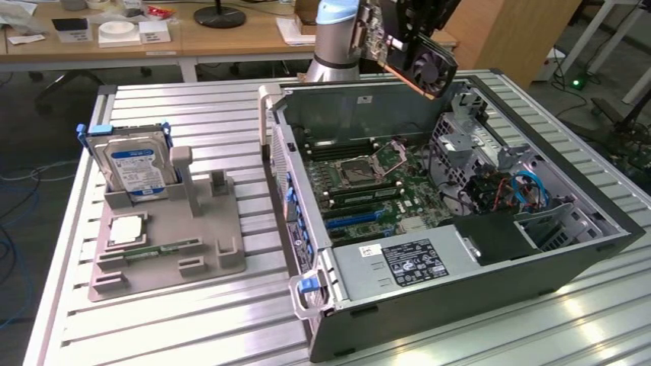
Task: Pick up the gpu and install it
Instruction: 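Insert the gpu into the slot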
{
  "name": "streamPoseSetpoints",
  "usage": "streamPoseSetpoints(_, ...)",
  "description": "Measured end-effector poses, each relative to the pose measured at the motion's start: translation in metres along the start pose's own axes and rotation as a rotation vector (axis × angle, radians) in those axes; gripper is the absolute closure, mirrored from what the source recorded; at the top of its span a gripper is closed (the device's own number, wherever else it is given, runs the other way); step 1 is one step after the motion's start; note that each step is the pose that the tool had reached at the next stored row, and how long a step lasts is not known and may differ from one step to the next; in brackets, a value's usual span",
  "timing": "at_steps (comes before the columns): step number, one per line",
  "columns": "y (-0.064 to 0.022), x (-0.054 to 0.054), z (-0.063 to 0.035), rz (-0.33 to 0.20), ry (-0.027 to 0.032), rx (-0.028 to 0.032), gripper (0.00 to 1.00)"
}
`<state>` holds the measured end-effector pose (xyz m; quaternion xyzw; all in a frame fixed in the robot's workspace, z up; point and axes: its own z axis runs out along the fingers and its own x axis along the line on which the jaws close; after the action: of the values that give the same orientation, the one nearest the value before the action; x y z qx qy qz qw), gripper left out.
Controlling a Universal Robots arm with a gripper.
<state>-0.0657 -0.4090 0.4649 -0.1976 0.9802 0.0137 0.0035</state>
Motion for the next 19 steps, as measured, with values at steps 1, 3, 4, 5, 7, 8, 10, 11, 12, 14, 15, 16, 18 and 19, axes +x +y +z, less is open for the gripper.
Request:
streamPoseSetpoints(1,-0.0001,0.0,0.0001,-0.007,0.0001,-0.0001,0.71)
streamPoseSetpoints(3,-0.0001,0.0,0.0001,-0.024,0.0005,-0.0004,0.71)
streamPoseSetpoints(4,-0.0001,0.0,0.0001,-0.034,0.0008,-0.0005,0.71)
streamPoseSetpoints(5,-0.0001,0.0001,0.0001,-0.043,0.001,-0.0005,0.71)
streamPoseSetpoints(7,-0.0002,0.0,0.0002,-0.064,0.0015,-0.0009,0.71)
streamPoseSetpoints(8,-0.0001,0.0001,0.0002,-0.075,0.0018,-0.001,0.71)
streamPoseSetpoints(10,-0.0002,0.0001,0.0002,-0.097,0.0024,-0.0013,0.71)
streamPoseSetpoints(11,-0.0002,0.0001,0.0003,-0.107,0.0026,-0.0015,0.71)
streamPoseSetpoints(12,-0.0002,0.0001,0.0003,-0.117,0.0029,-0.0015,0.71)
streamPoseSetpoints(14,-0.0002,0.0001,0.0003,-0.137,0.0034,-0.0017,0.71)
streamPoseSetpoints(15,-0.0003,0.0001,0.0003,-0.147,0.0035,-0.0018,0.71)
streamPoseSetpoints(16,-0.0004,0.0002,0.0004,-0.157,0.0036,-0.0019,0.71)
streamPoseSetpoints(18,-0.0005,0.0002,0.0006,-0.174,0.0029,-0.0015,0.71)
streamPoseSetpoints(19,-0.0006,0.0002,0.0007,-0.182,0.002,-0.0009,0.71)
